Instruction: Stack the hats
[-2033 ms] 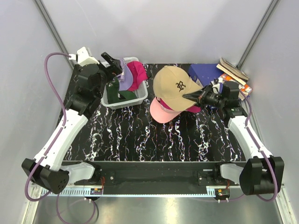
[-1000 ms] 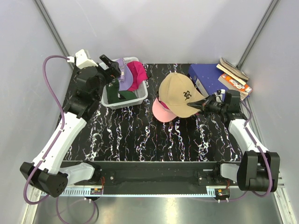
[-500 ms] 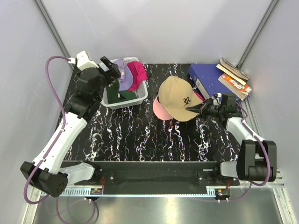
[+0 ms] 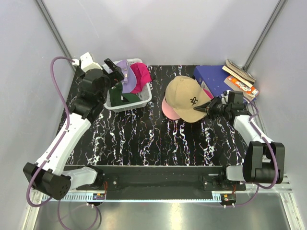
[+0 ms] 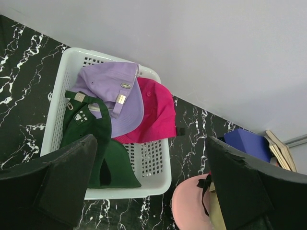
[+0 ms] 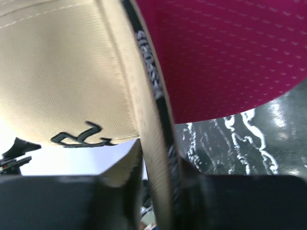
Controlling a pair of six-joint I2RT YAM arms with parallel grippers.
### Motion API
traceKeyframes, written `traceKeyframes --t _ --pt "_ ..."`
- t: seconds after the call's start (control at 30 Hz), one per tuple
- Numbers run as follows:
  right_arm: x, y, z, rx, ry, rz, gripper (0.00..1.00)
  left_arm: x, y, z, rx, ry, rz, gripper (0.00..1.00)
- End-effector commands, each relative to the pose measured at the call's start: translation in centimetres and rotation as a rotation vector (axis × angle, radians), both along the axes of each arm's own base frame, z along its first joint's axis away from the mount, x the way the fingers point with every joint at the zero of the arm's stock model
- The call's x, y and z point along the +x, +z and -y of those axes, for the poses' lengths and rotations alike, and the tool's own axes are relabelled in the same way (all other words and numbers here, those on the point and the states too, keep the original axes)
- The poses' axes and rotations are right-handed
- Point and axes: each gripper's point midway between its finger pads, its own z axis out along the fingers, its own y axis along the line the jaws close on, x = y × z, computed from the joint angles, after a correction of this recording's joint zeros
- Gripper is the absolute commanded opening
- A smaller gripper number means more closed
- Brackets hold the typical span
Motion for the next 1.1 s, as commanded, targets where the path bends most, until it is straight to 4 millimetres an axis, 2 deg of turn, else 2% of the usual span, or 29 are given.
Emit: traceKeyframes --t 0.0,0.03,0.13,0.23,0.27,0.4,0.47,0.5,0.57,0.6,0.67,0.8,0.97,1.0,1.03,1.07 --pt "0.9 -1.1 3.2 -0.194 -0.114 0.002 0.32 0.6 -0.2 0.0 0.015 0.003 -0.003 0.99" --pt "1.2 -0.4 3.1 -0.194 -0.112 0.025 0.48 0.8 -0.3 0.0 0.021 0.003 -0.007 0.99" --pt "1.6 2.1 2.9 -0.186 -0.097 0.096 0.7 1.1 -0.3 -0.1 0.04 0.0 -0.009 0.99" --pt "1.4 4.2 2.8 -0.183 -0.097 0.146 0.77 1.6 -1.1 -0.4 0.075 0.005 -0.033 0.99" --pt "1.2 4.5 2.8 -0.189 -0.096 0.154 0.83 1.7 -1.8 -1.1 0.09 0.022 -0.055 0.99" --pt "0.1 5.8 3.5 -0.254 -0.112 0.172 0.86 2.7 -5.4 -3.1 0.151 0.065 -0.173 0.99" --pt "-0.7 4.9 4.6 -0.331 -0.131 0.125 0.87 3.3 -7.9 -3.8 0.193 0.065 -0.258 0.99" --pt "-1.6 4.5 5.0 -0.362 -0.132 0.095 0.87 3.6 -8.3 -3.9 0.211 0.056 -0.277 0.99" --pt "-2.1 3.9 6.3 -0.447 -0.162 0.081 0.88 4.2 -11.3 -3.7 0.238 0.026 -0.376 0.99" --pt "-2.5 3.5 6.7 -0.47 -0.173 0.06 0.88 4.5 -11.6 -3.4 0.246 0.009 -0.394 0.99" --pt "-2.7 3.8 7.4 -0.507 -0.205 0.075 0.88 4.9 -14.3 -2.8 0.257 -0.034 -0.476 0.99" --pt "-3.0 4.2 8.6 -0.561 -0.245 0.075 0.9 5.3 -17.3 -1.7 0.254 -0.091 -0.548 0.99" --pt "-3.5 4.8 9.9 -0.626 -0.3 0.088 0.9 6.0 -19.6 -1.2 0.262 -0.12 -0.59 0.99" --pt "-3.6 5.4 10.3 -0.64 -0.317 0.097 0.9 6.2 -20.0 -1.1 0.27 -0.13 -0.6 0.97" --pt "-3.7 6.0 10.7 -0.658 -0.341 0.108 0.91 6.3 -20.7 -0.9 0.269 -0.147 -0.616 0.91" --pt "-3.9 7.3 11.8 -0.696 -0.399 0.139 0.9 6.4 -20.9 -0.7 0.266 -0.157 -0.621 0.8"
